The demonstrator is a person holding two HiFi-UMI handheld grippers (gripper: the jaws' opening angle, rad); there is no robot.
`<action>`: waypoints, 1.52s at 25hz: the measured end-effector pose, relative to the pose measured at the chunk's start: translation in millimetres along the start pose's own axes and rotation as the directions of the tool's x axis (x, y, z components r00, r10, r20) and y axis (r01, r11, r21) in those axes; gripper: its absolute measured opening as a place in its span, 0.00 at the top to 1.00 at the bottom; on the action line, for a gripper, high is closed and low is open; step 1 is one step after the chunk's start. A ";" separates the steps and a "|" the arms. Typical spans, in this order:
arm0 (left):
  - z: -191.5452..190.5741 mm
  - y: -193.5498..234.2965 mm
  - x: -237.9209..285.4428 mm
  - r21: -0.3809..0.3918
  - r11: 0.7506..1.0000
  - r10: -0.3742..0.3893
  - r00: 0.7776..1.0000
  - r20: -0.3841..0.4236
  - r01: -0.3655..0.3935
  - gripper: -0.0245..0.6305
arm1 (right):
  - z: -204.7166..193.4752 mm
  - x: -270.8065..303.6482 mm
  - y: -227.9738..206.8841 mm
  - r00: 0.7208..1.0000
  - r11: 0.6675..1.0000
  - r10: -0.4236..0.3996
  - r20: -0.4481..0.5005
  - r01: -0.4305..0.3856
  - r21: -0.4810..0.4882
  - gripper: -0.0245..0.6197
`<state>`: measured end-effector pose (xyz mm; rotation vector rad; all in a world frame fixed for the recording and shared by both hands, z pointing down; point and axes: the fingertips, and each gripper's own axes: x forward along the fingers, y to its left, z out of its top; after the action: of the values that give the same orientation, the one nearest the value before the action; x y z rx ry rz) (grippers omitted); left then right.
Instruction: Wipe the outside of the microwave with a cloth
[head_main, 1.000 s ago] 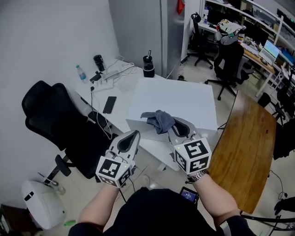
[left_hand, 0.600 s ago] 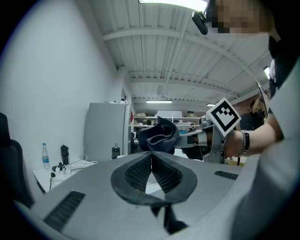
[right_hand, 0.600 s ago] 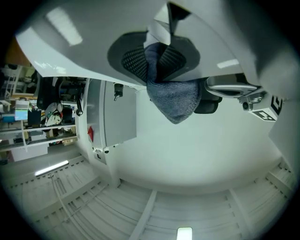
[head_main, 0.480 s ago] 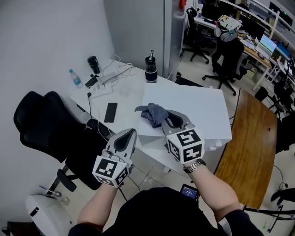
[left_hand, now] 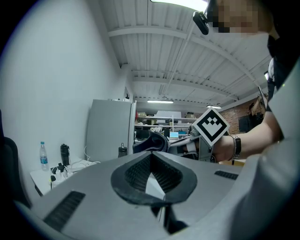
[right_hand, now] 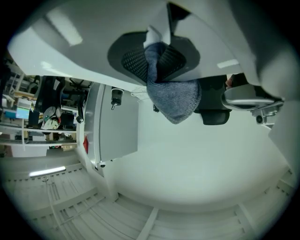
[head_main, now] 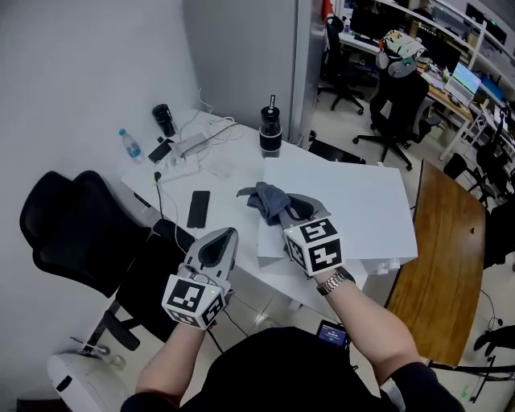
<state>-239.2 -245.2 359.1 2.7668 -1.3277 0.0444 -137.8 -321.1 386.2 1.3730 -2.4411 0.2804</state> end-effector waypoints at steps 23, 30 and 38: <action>-7.2 8.2 38.4 -0.052 0.994 -0.092 0.996 0.015 0.093 0.95 | -46.3 12.0 -55.3 0.971 0.994 -0.108 -0.215 0.103 -0.036 0.89; -0.7 -7.4 40.9 -0.052 0.993 -0.107 0.994 0.025 0.109 0.95 | -54.4 -9.0 -76.4 0.964 0.990 -0.143 -0.225 0.141 -0.024 0.89; 9.7 -41.3 50.0 -0.028 0.992 -0.124 0.992 0.031 0.125 0.95 | -65.9 -45.5 -110.8 0.958 0.984 -0.175 -0.227 0.180 0.002 0.89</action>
<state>-175.7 -259.0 350.1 2.8287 -1.1488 -0.0229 -9.0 -321.0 431.7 1.4713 -2.1220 0.3981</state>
